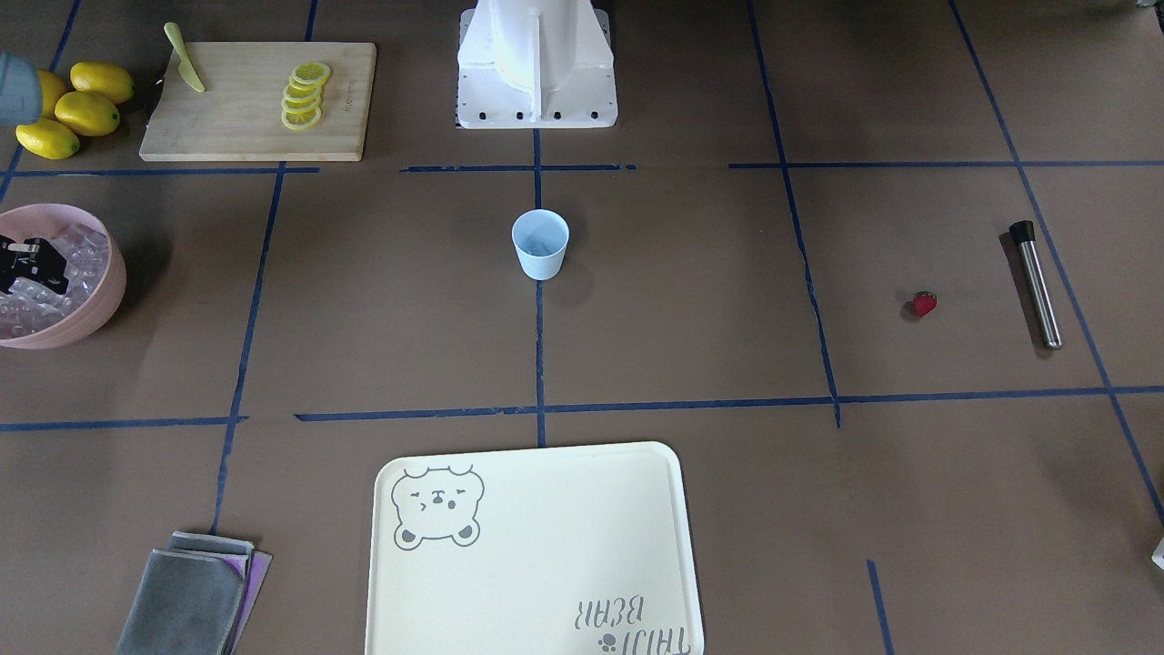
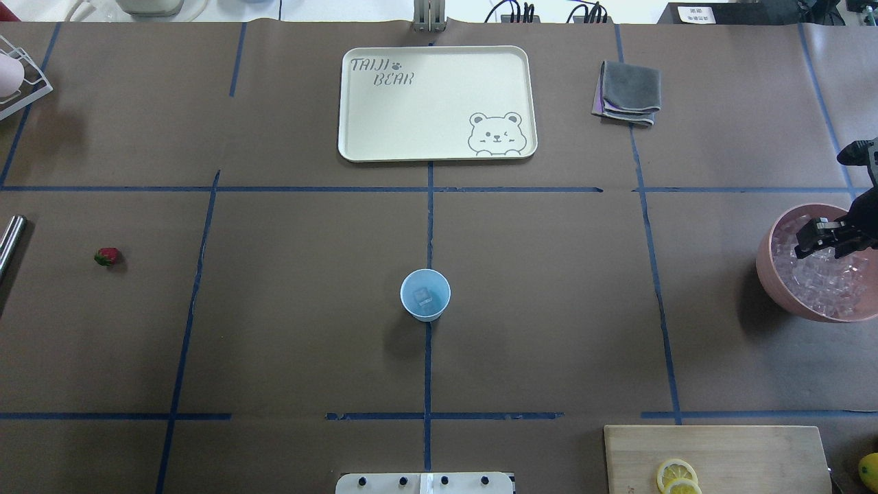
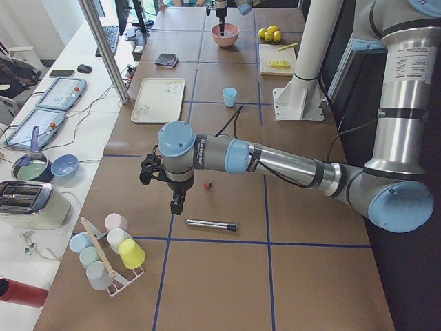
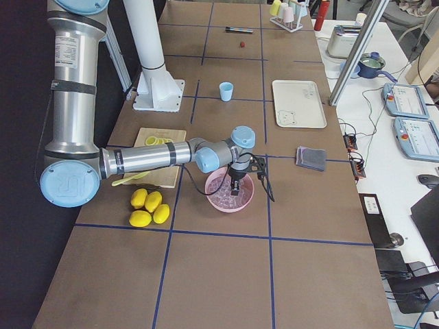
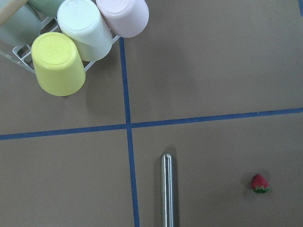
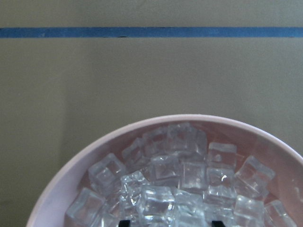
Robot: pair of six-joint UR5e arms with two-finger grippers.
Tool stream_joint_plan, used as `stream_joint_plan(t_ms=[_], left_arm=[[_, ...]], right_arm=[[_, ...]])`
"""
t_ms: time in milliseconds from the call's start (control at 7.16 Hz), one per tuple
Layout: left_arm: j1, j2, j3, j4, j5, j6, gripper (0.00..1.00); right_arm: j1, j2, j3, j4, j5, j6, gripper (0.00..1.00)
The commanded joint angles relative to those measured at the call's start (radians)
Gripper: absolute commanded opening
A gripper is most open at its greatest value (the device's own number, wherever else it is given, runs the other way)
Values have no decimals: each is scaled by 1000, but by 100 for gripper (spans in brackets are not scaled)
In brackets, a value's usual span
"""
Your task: Mash ice and strawberries in cup
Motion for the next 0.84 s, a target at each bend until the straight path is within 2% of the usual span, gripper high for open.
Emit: stream_joint_plan(t_ms=[0, 698], left_arm=[[0, 1, 0, 1, 0, -2, 100], [0, -1, -2, -1, 0, -12, 100]], right_arm=[[1, 1, -2, 0, 1, -1, 63], [1, -2, -4, 0, -13, -1, 62]])
